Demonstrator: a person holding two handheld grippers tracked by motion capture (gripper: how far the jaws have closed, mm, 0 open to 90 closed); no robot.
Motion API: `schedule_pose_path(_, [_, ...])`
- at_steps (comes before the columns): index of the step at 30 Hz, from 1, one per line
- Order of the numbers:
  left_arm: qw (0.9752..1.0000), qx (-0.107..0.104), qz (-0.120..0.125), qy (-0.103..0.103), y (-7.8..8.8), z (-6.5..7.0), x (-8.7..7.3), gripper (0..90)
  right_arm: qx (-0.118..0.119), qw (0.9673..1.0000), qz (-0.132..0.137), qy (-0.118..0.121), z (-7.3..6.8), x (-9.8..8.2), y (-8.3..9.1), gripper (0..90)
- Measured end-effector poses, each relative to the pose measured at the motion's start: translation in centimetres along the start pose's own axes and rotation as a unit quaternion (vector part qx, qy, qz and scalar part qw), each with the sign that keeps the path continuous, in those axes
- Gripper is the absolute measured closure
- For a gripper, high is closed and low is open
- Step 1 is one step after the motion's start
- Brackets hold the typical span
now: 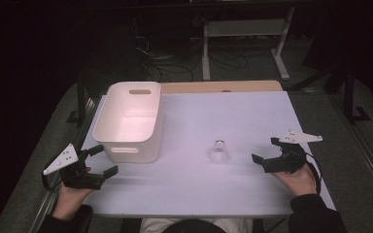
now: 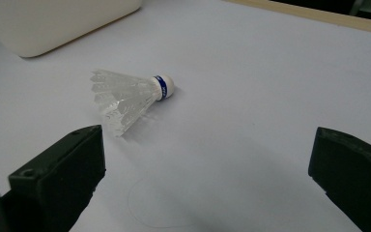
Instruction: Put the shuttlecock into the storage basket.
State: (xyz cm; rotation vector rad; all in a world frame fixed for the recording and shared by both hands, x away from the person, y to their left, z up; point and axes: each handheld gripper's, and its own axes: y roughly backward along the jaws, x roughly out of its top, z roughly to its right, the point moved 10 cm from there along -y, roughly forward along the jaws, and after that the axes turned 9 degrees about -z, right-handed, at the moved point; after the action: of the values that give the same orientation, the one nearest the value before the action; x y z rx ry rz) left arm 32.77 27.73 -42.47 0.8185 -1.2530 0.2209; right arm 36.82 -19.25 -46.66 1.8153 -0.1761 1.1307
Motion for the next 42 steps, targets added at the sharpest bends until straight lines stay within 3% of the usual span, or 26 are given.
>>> schedule_pose_path(42, [1.0, -0.003, -0.004, -0.002, -0.05, 0.08, -0.1, 0.1, 0.011, 0.9998, -0.009, 0.01, -0.78, 0.54, 0.58, 0.0])
